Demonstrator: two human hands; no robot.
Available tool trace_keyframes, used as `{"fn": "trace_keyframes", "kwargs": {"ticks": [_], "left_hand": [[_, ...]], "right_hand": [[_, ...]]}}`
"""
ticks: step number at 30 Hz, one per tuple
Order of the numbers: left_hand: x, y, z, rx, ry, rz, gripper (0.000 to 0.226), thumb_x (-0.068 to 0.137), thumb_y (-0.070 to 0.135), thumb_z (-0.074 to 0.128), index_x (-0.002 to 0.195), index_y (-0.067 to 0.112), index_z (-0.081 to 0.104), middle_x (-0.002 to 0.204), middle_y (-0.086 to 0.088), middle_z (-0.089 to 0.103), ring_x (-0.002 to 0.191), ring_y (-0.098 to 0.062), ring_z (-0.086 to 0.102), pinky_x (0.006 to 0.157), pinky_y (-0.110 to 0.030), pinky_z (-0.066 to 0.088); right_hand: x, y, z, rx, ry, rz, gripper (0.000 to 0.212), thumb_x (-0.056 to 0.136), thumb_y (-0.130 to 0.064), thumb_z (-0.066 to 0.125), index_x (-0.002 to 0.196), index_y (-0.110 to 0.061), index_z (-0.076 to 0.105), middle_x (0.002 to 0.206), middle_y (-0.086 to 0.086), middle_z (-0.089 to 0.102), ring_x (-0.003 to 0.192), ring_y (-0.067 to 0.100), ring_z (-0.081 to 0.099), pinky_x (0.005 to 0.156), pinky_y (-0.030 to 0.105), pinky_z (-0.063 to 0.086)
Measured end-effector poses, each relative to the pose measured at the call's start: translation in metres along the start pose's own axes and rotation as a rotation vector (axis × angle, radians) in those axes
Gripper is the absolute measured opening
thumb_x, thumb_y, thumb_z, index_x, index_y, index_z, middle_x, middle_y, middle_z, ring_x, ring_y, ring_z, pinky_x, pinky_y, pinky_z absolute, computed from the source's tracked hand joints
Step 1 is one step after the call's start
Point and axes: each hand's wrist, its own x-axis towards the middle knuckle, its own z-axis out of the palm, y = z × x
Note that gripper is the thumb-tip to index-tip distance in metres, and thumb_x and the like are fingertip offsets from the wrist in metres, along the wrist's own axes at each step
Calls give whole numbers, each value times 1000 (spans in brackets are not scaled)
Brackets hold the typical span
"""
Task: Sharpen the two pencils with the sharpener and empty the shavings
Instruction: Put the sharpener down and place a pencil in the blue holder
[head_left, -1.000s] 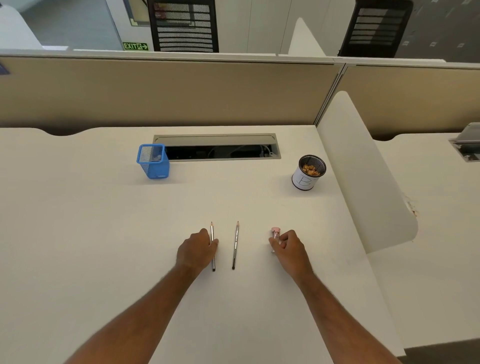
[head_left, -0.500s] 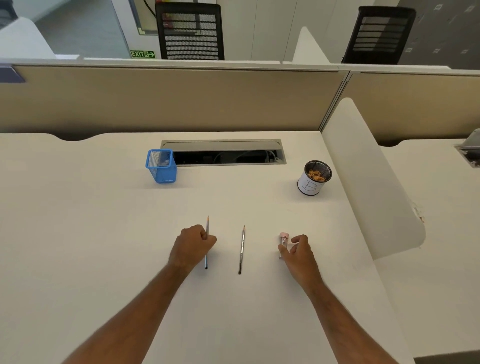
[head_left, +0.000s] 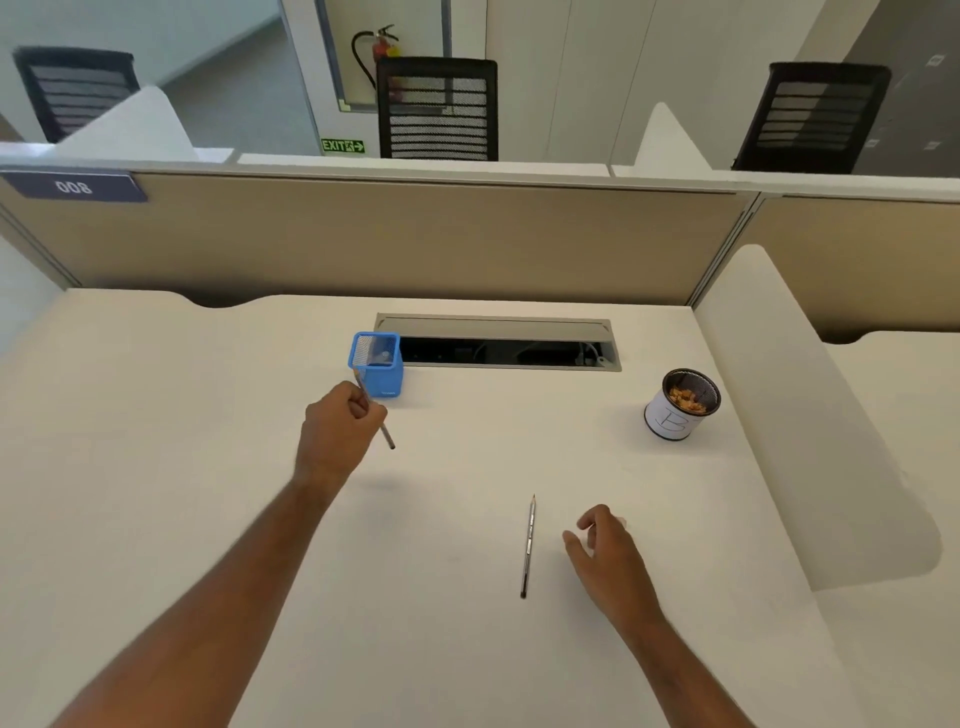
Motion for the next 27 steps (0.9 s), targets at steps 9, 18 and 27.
{"fn": "trace_keyframes", "kwargs": {"ticks": [9,18,27], "left_hand": [[82,24,-19,61,154,181,9,99,25,75,99,17,72,102,4,71,103,-30,67,85,-42,55],[145,33,-13,322,121,176,23,102,27,72,111,9,82,120,-13,77,119,-40,61,95,-50,53],[156,20,19,421,-47,133,22,102,28,74,112,11,84,122,-18,72,120,-38,62,97,-49,55]], "right_hand": [[13,-22,28,-31,-231,100,33,101,-47,65,94,-20,46,84,-4,56,75,16,54,65,31,39],[29,-27,33,-23,-260,215,36,101,-46,66,89,-15,53,80,-3,61,67,16,55,62,30,42],[31,-28,34,-14,-257,237,38,98,-47,69,84,-17,52,74,-6,58,65,15,52,62,30,41]]}}
